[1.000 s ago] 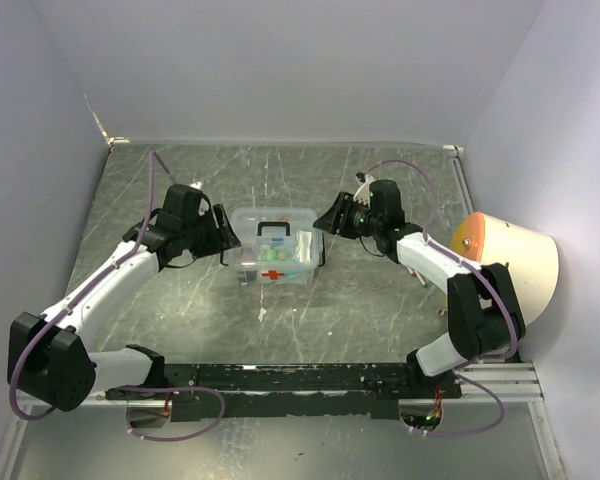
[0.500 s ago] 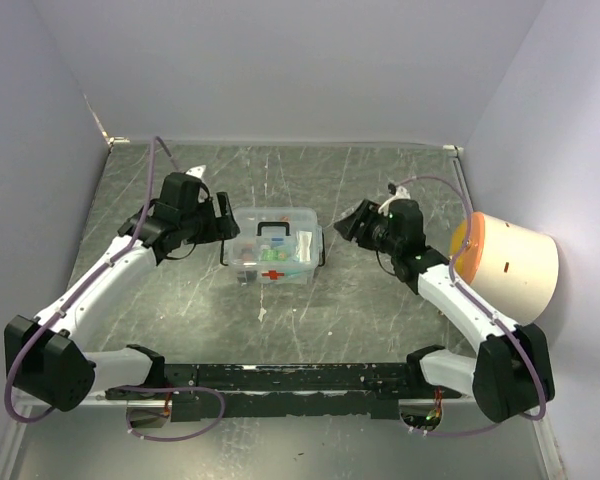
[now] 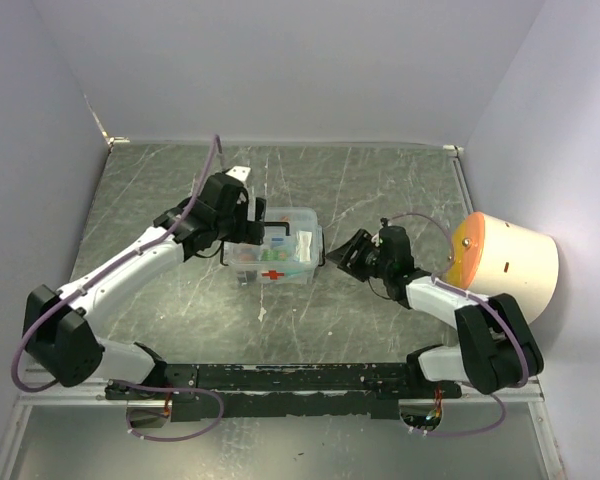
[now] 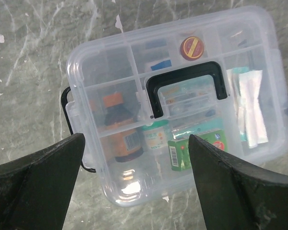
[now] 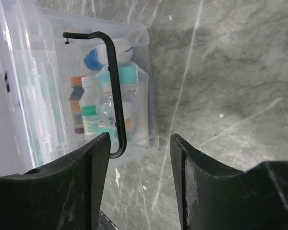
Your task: Organize the medicine kit
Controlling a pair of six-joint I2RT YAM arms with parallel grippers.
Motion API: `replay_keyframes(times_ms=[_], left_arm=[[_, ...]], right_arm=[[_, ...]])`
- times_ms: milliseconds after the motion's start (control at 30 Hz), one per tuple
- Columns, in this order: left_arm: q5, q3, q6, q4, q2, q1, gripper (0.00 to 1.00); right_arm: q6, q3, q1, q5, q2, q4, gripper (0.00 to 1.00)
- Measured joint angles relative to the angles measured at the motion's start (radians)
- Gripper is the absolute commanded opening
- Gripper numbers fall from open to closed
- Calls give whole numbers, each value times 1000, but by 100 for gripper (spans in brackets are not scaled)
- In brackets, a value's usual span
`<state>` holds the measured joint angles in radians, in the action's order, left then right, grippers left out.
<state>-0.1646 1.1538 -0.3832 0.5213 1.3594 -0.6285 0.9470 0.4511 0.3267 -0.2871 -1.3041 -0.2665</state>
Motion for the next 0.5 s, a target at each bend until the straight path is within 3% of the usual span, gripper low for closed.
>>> replay_keyframes(times_ms=[500], left_arm=[[-84, 36, 26, 11, 126, -37, 95]], right_arm=[[106, -29, 7, -100, -141, -291, 38]])
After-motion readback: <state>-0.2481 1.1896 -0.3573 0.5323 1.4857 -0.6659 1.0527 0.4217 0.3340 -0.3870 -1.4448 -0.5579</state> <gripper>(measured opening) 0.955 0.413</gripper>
